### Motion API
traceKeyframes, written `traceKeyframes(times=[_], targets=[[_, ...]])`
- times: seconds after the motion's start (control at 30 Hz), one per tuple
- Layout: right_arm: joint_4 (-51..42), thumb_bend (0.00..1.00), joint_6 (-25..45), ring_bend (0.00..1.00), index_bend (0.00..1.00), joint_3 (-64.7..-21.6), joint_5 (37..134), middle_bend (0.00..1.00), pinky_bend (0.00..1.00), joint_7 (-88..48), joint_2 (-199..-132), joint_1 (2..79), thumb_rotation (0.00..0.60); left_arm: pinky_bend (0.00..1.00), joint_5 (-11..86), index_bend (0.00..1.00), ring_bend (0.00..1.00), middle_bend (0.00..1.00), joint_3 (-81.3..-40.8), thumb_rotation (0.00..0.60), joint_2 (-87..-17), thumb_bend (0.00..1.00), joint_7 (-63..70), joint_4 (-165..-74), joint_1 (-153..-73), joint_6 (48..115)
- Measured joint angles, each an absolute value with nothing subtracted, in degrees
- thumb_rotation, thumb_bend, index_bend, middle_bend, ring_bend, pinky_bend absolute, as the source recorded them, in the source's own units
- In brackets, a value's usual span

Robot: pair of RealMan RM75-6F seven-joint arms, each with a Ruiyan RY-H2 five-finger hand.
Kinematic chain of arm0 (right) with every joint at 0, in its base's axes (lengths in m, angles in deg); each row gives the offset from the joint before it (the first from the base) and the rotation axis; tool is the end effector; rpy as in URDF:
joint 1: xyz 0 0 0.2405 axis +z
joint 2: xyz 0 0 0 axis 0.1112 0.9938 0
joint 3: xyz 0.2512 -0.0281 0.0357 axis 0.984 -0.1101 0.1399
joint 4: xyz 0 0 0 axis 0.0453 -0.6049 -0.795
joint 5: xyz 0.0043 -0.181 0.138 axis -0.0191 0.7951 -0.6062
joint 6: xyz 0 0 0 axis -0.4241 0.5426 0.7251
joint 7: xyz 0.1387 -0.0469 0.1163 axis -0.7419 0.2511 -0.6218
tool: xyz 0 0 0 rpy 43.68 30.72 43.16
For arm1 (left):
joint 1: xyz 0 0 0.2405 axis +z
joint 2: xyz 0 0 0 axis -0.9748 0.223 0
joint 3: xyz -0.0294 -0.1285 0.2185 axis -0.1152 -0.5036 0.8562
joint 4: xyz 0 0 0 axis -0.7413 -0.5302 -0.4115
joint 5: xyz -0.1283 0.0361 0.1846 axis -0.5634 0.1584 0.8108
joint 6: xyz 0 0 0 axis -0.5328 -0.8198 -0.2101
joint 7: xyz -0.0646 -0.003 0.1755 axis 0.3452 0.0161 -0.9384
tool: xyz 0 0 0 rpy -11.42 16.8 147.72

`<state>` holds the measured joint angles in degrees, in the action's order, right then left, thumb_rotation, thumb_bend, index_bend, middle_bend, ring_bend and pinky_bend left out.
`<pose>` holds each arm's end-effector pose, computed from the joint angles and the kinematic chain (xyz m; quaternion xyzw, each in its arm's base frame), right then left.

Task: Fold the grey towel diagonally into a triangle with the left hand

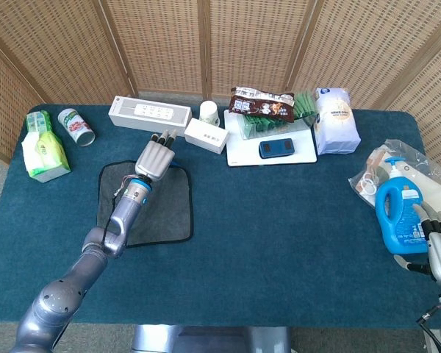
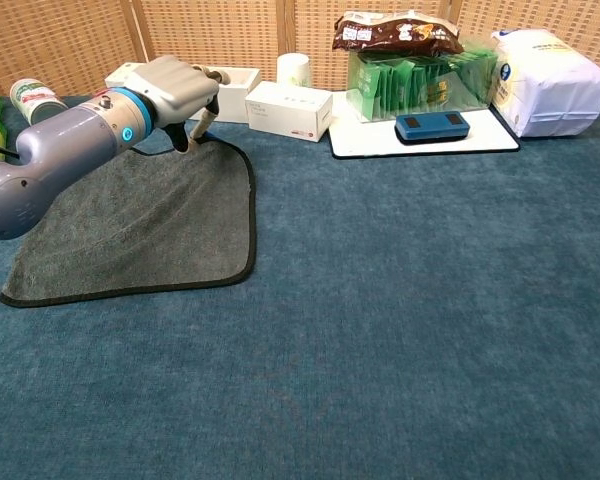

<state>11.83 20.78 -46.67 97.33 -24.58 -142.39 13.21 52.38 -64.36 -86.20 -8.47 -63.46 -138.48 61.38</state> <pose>-0.3587 -0.2497 0.1654 0.5442 -0.4600 0.3499 0.6082 -0.1304 0.5252 -0.0804 -0.7799 -0.1426 -0.2599 0.5512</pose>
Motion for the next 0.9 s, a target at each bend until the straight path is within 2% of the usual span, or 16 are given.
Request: traceKeyframes(times=[0.37,0.57,0.9], targets=[[12.2,0.00,21.0,0.00,0.00,-47.0,98.1,0.00,0.05,-24.6,-142.3,13.2,0.600,0.25,53.7,0.69,0.13,0.00,-63.3,0.600,-79.8,0.49,-8.2,-75.2,-133.9,69.4],[12.6,0.00,21.3,0.00,0.00,-47.2,98.7,0.00,0.05,-24.3,-142.3,13.1,0.600,0.24,53.1,0.70,0.12,0.00,-63.0,0.600,-72.0,0.49,-11.6,-90.5,-130.0,72.2],[13.1,0.00,21.6,0.00,0.00,-47.7,99.5,0.00,0.05,-23.5,-142.4,13.1,0.600,0.23,49.0,0.70,0.12,0.00,-61.5,0.600,-54.4,0.49,-21.4,-120.5,-121.6,75.9]])
